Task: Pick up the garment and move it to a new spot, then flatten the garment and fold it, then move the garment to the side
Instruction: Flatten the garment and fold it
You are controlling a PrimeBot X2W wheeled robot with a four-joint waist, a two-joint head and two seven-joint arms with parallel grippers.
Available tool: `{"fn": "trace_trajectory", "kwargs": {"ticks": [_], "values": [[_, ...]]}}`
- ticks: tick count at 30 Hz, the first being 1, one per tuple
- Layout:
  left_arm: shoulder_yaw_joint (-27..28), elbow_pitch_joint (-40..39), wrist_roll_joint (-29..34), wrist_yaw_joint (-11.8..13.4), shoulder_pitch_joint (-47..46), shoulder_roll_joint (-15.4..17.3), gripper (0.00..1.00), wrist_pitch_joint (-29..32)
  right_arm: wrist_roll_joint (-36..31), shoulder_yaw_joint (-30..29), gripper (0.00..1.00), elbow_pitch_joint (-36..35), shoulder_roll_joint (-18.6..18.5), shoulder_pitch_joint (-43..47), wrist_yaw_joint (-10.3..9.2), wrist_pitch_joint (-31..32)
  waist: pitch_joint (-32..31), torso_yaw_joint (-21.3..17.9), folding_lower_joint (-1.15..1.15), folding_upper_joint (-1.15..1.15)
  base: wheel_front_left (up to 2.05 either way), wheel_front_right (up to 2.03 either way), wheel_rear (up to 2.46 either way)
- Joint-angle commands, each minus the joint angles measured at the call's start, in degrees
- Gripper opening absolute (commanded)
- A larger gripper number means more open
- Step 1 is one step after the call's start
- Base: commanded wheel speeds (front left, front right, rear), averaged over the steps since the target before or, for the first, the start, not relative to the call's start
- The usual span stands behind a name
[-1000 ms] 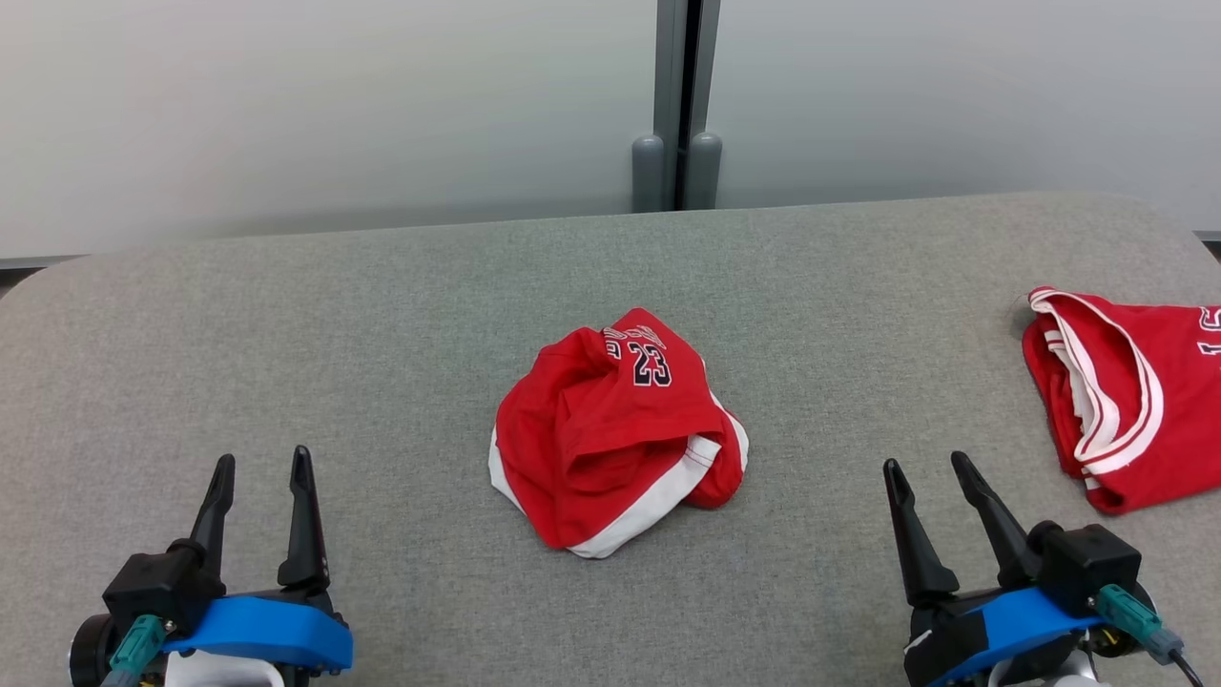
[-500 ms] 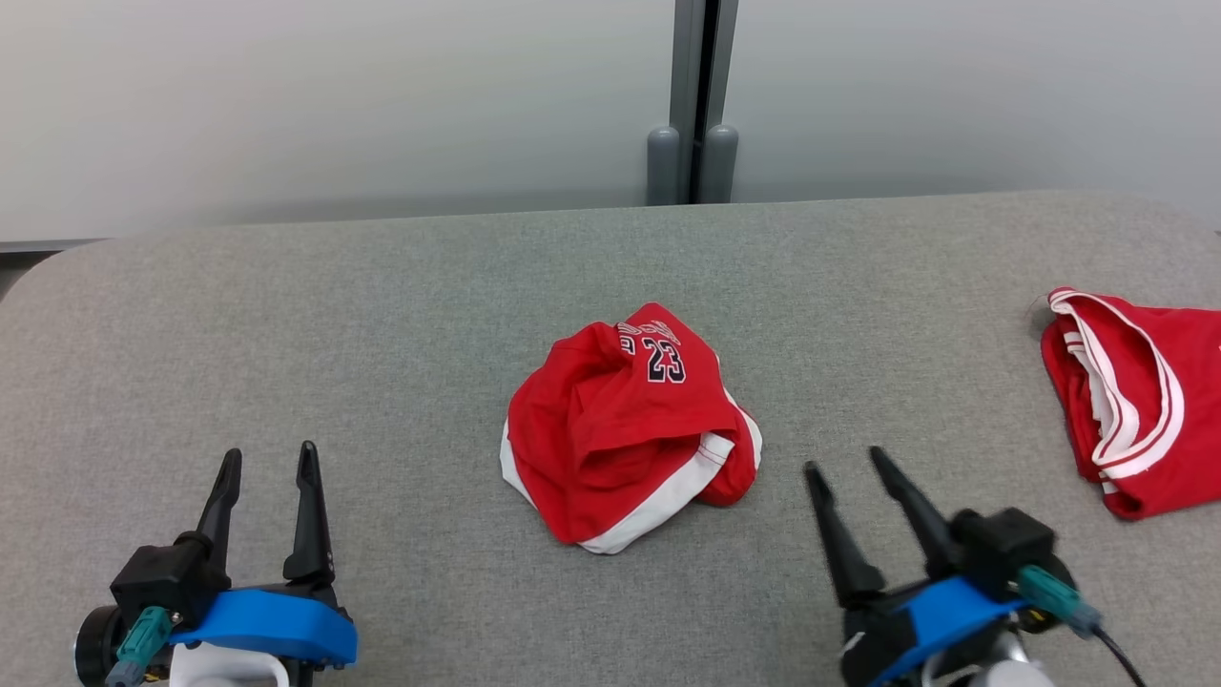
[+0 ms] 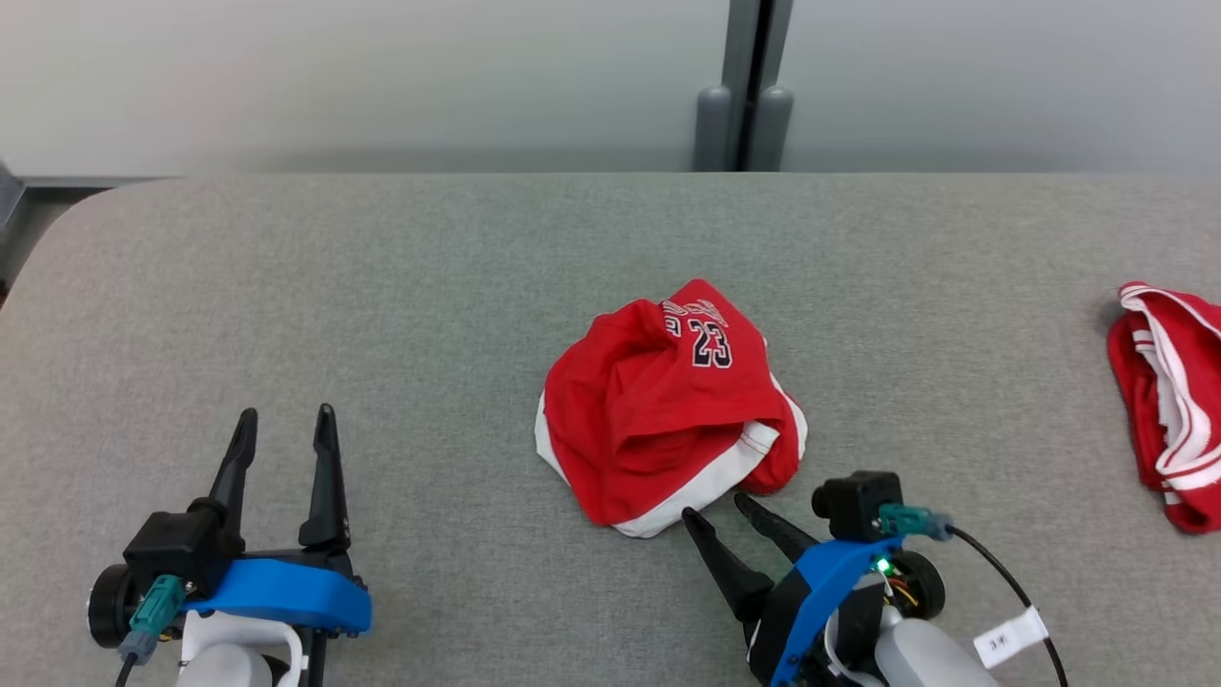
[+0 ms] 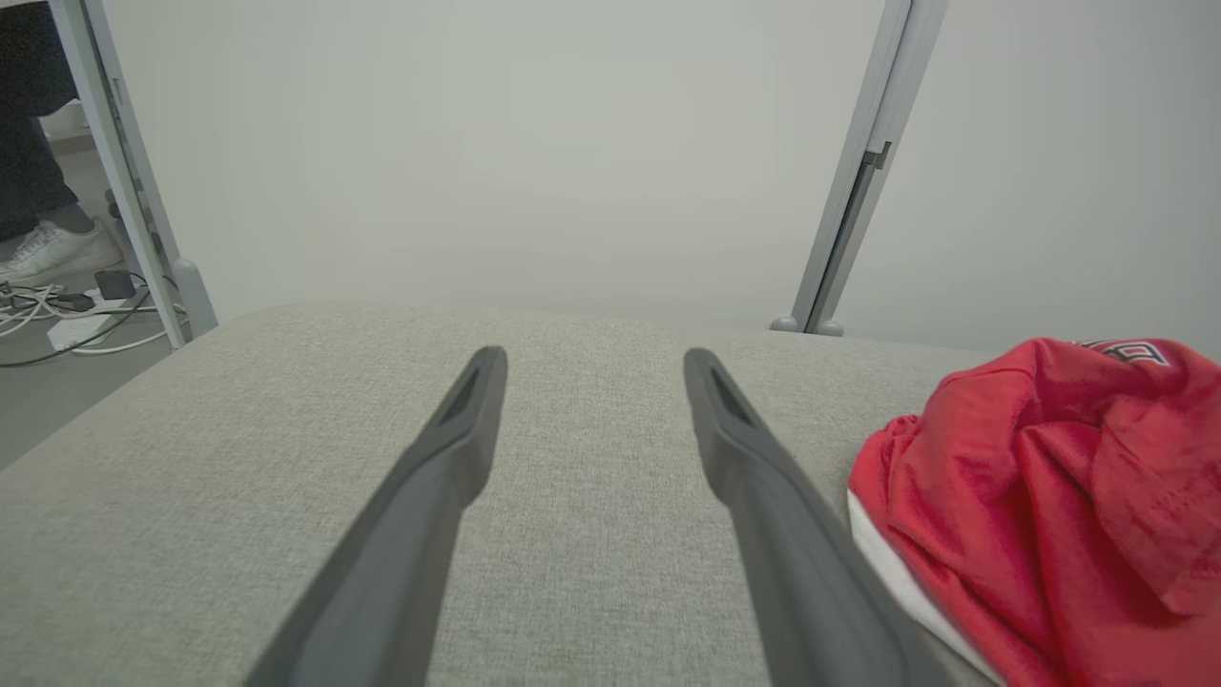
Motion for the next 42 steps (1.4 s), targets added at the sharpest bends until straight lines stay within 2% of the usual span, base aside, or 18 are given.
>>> {"fn": "trace_trajectory", "kwargs": {"ticks": [1,7,8,9,10,14,18,24,28,37,40,42], "values": [[-0.2,0.0,0.3,-0.3,-0.8,-0.2,1.00,-0.2,0.6,0.5,1.00,1.0,0.0,-1.6,0.03,-0.1,0.8,0.8,-0.01,0.00,0.00,0.00,0.00],[-0.6,0.0,0.6,-0.3,-1.7,-0.2,1.00,-0.2,3.6,2.2,1.00,7.6,-0.1,-7.0,0.03,-3.1,1.9,2.4,-0.01,0.00,0.00,0.00,0.00],[-0.5,0.1,0.6,-0.3,-1.7,-0.2,1.00,-0.2,3.8,2.7,0.91,8.4,-0.1,-7.6,0.03,-3.8,1.9,2.5,-0.01,0.00,0.00,0.00,0.00],[-0.5,0.2,0.6,-0.3,-1.6,-0.1,1.00,-0.2,3.5,3.0,0.15,8.9,-0.1,-8.3,0.03,-5.0,1.9,2.6,-0.01,0.00,0.00,0.00,0.00],[-0.4,0.2,0.5,-0.2,-1.5,-0.1,1.00,-0.2,3.0,3.7,0.00,9.2,-0.1,-8.9,0.03,-6.0,1.9,2.7,-0.01,0.00,0.00,0.00,0.00],[-0.1,0.3,0.3,0.1,-0.8,0.0,1.00,-0.3,1.1,4.7,0.00,9.1,-0.1,-10.0,0.03,-8.7,1.4,2.5,-0.01,0.00,0.00,0.00,0.00],[0.4,-0.1,0.1,0.3,0.1,0.1,1.00,-0.3,-1.2,3.7,0.00,4.3,-0.1,-9.8,0.03,-10.3,0.1,2.1,-0.01,0.00,0.00,0.00,0.00],[1.0,-0.9,0.1,0.7,1.0,0.0,1.00,-0.3,-2.4,3.6,0.00,-8.2,-0.1,-12.1,0.03,-6.3,-1.1,0.9,-0.01,0.00,0.00,0.00,0.00],[1.2,-1.5,0.0,0.8,0.8,0.0,1.00,-0.3,-1.8,5.0,0.00,-12.6,-0.1,-17.6,0.03,-3.9,-0.6,0.4,-0.01,0.00,0.00,0.00,0.00],[1.1,-1.9,0.5,0.6,0.1,-0.4,1.00,-0.3,1.2,4.6,0.00,-12.5,-0.1,-32.2,0.03,-9.0,0.3,0.4,-0.01,0.00,0.00,0.00,0.00],[0.7,-1.6,0.7,0.3,-0.1,-0.8,1.00,-0.3,0.4,2.0,0.00,-11.7,-0.1,-32.2,0.03,-10.6,0.2,0.4,-0.01,0.00,0.00,0.00,0.00],[0.7,-1.6,0.9,0.3,0.0,-0.9,1.00,-0.3,-1.0,-0.6,0.00,-10.8,-0.1,-28.8,0.03,-10.5,0.0,0.3,-0.01,0.00,0.00,0.00,0.00]]}}
